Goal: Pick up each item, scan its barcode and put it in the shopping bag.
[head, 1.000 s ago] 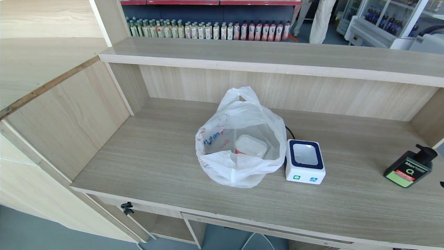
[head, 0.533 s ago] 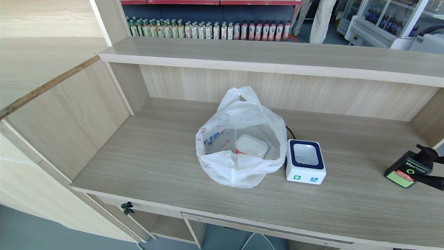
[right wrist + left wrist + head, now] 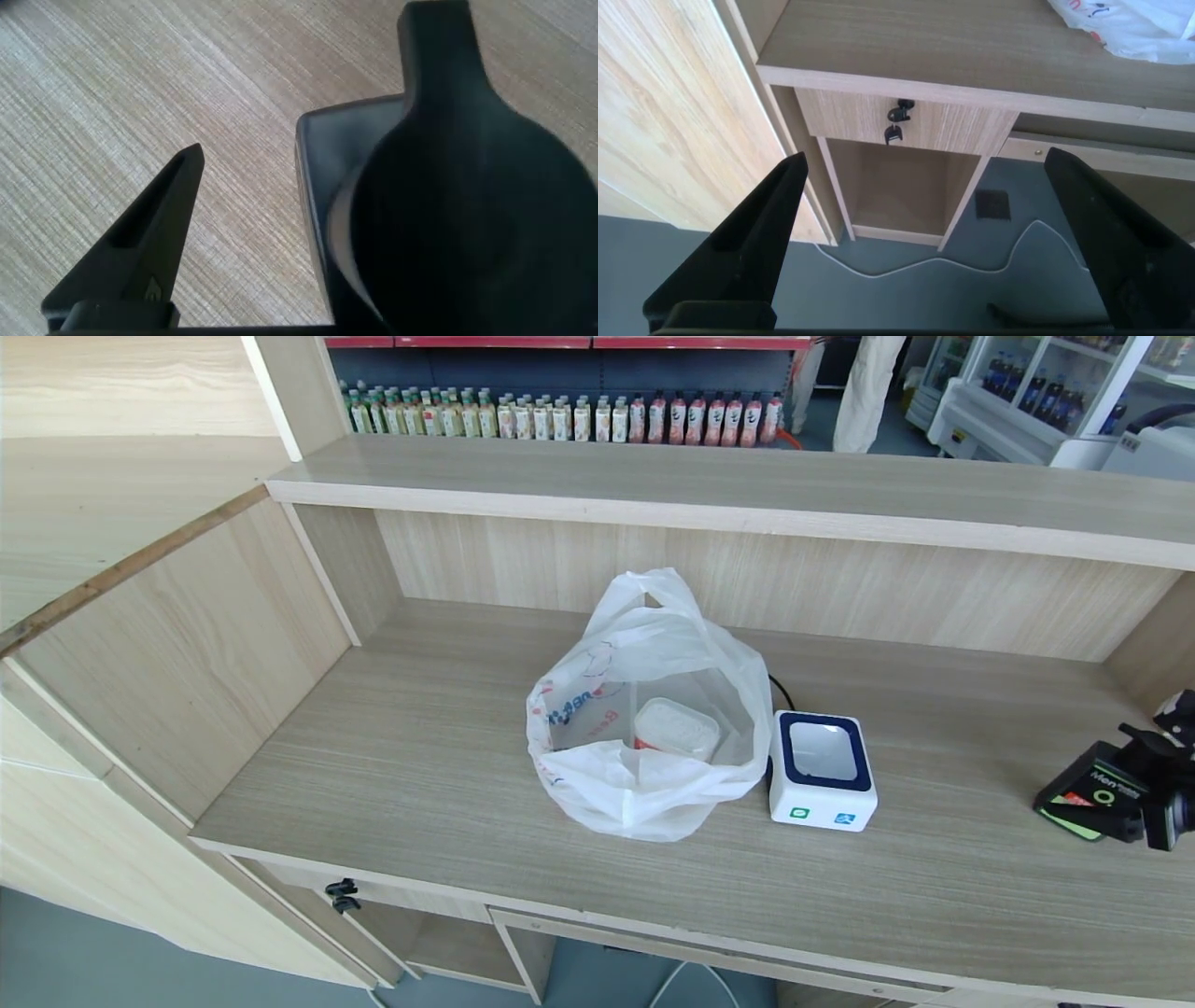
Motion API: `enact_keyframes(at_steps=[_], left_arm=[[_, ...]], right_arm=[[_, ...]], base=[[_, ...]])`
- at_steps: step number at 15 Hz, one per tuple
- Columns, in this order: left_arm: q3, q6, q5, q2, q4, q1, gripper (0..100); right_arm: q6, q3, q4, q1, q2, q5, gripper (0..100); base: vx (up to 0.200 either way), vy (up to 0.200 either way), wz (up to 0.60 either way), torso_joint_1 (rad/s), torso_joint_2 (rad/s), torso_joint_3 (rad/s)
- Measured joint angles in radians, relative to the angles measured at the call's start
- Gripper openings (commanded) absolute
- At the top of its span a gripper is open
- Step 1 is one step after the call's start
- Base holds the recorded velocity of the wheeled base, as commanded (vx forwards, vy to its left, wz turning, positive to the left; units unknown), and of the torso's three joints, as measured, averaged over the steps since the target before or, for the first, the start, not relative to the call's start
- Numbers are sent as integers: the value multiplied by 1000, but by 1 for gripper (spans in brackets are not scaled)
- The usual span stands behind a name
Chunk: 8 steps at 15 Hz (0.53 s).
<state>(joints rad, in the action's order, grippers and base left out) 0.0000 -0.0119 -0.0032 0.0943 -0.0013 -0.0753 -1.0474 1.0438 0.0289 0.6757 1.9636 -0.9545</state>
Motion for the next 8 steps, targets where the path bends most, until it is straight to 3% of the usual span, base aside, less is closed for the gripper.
enact_keyframes(at_steps=[8], left_arm=[[0, 0, 0, 0, 0, 0, 100]], right_arm=[[-20, 41, 4, -23, 60, -2, 100]], base=[[0, 0, 0, 0, 0, 0]])
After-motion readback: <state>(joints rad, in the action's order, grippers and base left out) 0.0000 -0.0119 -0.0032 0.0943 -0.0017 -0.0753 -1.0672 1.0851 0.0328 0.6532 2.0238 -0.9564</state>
